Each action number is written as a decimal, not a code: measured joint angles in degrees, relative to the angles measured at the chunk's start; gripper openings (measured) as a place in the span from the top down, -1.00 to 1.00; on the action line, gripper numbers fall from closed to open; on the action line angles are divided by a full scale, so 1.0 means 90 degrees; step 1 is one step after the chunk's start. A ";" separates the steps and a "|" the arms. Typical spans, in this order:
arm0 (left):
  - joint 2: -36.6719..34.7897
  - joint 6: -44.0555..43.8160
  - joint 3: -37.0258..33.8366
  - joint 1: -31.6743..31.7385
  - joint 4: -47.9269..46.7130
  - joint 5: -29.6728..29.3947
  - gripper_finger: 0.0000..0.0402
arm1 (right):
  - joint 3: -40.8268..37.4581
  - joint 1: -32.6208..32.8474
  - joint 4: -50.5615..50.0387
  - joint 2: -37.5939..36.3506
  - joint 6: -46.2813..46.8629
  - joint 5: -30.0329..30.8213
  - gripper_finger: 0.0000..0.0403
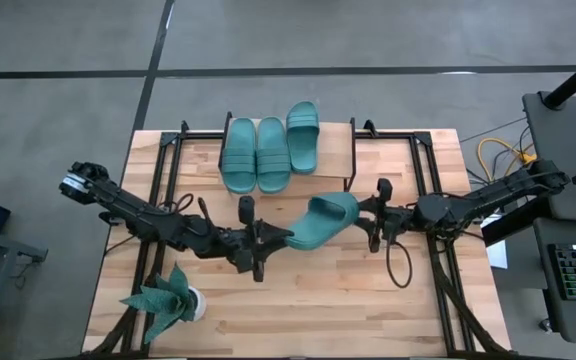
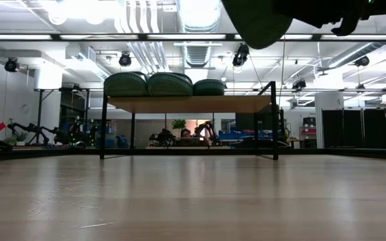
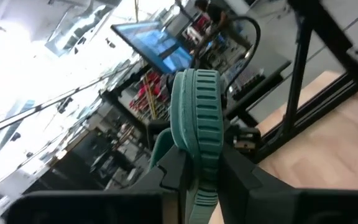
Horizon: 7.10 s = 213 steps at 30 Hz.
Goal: Pick and place slides into the shelf
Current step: Put the blue slipper on the shelf
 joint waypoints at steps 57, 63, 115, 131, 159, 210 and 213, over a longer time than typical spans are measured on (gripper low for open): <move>-0.0087 0.1617 -0.0190 0.0078 0.0065 -0.2435 0.86 | 0.8354 0.1948 -0.8217 0.4333 0.1689 0.3891 0.10; -0.0087 0.1611 -0.0178 0.0175 0.0120 -0.1991 0.86 | 0.8997 0.1846 -0.8416 0.4895 0.1328 0.4001 0.06; -0.0101 0.0940 -0.0200 0.0215 0.0232 -0.1886 0.45 | 0.9238 0.0570 -0.8545 0.5410 0.1296 0.3621 0.73; -0.0971 -0.1084 -0.0247 -0.0274 -0.1372 -0.1916 0.13 | 0.8515 0.0677 -0.9359 0.4769 0.1761 0.4408 0.74; -0.1698 -0.2067 -0.0758 -0.0605 -0.1781 -0.1925 0.13 | 0.3240 0.0190 -0.3683 0.1478 -0.1057 0.3626 0.76; -0.1690 -0.2410 -0.0875 -0.0597 -0.1903 -0.1928 0.12 | 0.2518 -0.0601 -0.3380 0.1405 -0.0518 0.2107 0.76; -0.1690 -0.2400 -0.0875 -0.0597 -0.1903 -0.1928 0.12 | 0.2518 -0.0595 -0.3378 0.1405 -0.0566 0.2121 0.77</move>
